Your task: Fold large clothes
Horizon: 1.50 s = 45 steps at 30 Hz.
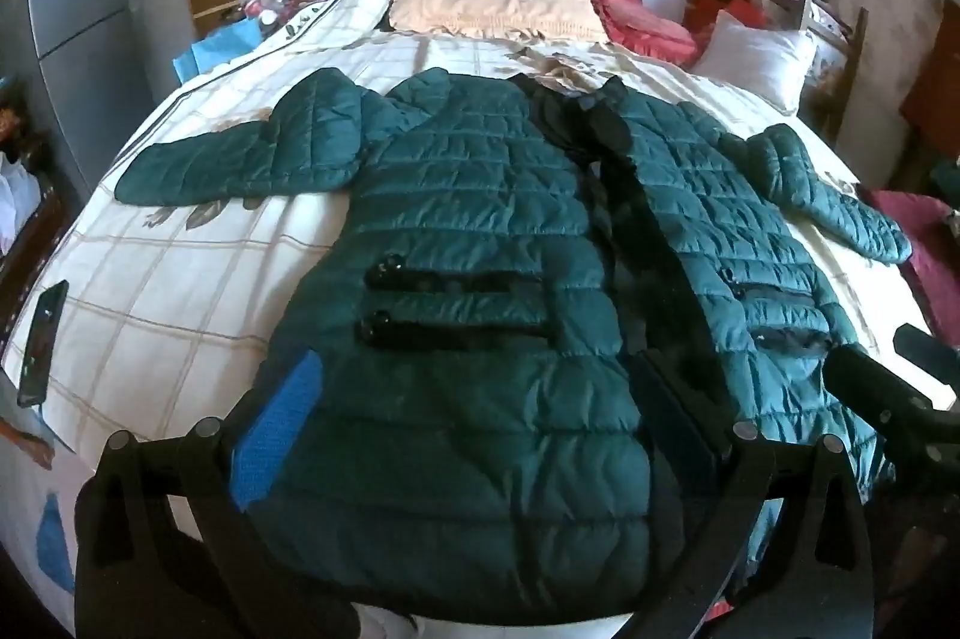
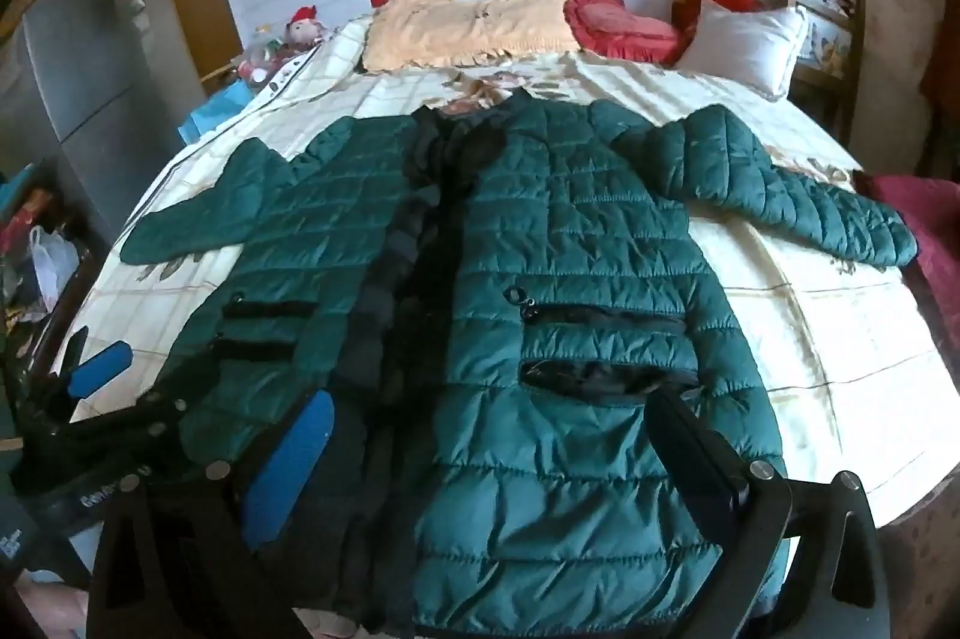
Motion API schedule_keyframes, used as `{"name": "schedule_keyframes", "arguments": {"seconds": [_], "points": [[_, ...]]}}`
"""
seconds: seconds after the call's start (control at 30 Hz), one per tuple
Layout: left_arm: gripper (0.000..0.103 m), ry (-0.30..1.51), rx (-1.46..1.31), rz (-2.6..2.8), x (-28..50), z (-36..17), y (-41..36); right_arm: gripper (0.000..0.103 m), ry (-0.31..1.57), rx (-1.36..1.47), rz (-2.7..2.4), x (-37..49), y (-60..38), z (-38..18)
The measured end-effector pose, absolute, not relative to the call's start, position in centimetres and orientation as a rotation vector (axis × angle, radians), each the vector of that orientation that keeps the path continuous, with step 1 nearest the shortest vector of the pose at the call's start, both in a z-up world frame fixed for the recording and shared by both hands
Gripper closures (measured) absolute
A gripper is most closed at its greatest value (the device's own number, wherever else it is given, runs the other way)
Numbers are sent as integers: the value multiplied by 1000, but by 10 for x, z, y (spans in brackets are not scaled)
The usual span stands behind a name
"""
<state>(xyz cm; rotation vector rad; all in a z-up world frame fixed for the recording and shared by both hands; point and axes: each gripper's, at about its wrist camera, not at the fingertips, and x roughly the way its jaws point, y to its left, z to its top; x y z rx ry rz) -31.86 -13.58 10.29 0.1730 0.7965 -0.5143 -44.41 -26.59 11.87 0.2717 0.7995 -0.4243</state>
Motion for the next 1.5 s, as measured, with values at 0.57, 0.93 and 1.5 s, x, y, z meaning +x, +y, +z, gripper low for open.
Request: {"name": "schedule_keyframes", "arguments": {"seconds": [0.57,0.93,1.5], "points": [[1,790,158,-534,-331,108,-128,0,759,218,-409,-454,-247,127],[1,808,148,-538,-329,106,-125,0,889,194,-454,-450,-247,125],[1,823,148,-535,-325,100,-127,0,890,201,-444,-443,-249,114]]}}
